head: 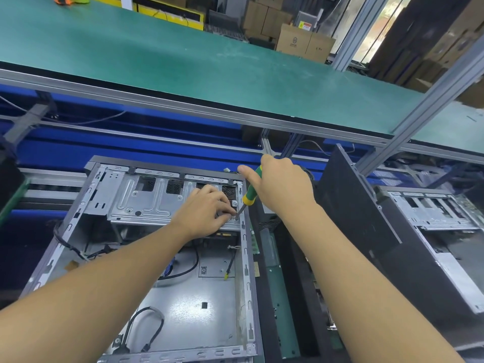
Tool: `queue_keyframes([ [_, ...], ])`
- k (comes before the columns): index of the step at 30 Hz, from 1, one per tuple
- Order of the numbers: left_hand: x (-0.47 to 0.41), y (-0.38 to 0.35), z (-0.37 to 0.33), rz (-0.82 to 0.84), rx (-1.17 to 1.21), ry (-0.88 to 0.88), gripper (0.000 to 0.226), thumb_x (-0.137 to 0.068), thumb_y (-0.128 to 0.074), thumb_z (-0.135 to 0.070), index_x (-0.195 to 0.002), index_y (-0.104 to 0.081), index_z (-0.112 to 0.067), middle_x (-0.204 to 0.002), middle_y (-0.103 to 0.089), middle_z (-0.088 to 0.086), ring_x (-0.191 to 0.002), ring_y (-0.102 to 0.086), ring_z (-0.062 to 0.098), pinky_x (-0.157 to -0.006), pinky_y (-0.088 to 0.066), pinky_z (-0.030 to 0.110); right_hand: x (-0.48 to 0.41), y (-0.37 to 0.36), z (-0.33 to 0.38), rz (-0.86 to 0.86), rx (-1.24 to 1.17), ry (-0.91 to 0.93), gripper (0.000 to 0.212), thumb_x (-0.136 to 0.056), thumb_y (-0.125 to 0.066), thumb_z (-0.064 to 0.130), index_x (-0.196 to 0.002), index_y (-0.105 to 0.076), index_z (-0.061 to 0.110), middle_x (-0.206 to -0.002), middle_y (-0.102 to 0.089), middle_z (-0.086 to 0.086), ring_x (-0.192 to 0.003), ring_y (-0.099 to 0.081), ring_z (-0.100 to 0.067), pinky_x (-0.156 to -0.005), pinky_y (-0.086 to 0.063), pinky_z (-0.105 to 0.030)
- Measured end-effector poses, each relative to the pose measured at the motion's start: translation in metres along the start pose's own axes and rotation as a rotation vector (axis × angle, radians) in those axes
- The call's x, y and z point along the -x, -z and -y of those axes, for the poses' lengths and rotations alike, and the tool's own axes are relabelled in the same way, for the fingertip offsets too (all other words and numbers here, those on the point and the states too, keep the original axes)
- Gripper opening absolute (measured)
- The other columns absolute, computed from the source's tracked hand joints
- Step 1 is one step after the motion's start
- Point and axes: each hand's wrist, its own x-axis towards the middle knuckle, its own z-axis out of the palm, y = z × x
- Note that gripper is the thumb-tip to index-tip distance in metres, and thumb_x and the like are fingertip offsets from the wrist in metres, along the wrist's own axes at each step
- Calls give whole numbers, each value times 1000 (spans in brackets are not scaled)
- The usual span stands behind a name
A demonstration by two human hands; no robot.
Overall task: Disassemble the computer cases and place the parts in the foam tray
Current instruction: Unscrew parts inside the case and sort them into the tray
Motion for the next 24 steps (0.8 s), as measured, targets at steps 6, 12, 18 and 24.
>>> queue_keyframes([
  [6, -1, 0, 0, 7, 2, -1, 24, -95, -56, -48, -112, -72, -42, -105, -59, -26, -113, -40, 8, -88, -29, 31, -4, 15, -11, 305, -285, 234, 2, -101, -52, 24, -100, -51, 25, -102, -52, -2, -86, -53, -23, -66, -36, -33],
  [12, 0, 1, 1, 25, 13, -3, 24, -95, -58, -45, -111, -73, -39, -105, -60, -25, -114, -39, 10, -93, -34, 35, -9, 18, -8, 340, -334, 162, 25, -100, -48, 44, -116, -55, 26, -100, -59, -2, -86, -56, -22, -67, -42, -35],
  [18, -2, -2, 1, 18, 9, 5, 23, -94, -58, -45, -111, -73, -40, -100, -54, -29, -114, -40, 10, -94, -34, 33, -14, 16, 6, 172, -72, 136, 28, -106, -39, 39, -101, -39, 12, -73, -48, -2, -57, -44, -20, -48, -26, -33],
  [24, -1, -2, 2, 4, 20, -3, 23, -94, -59, -45, -108, -75, -37, -103, -60, -25, -113, -41, 11, -96, -38, 37, -15, 40, 2, 571, -288, 254, 16, -95, -54, 15, -96, -50, 30, -109, -40, 1, -78, -56, -29, -75, -52, -44],
])
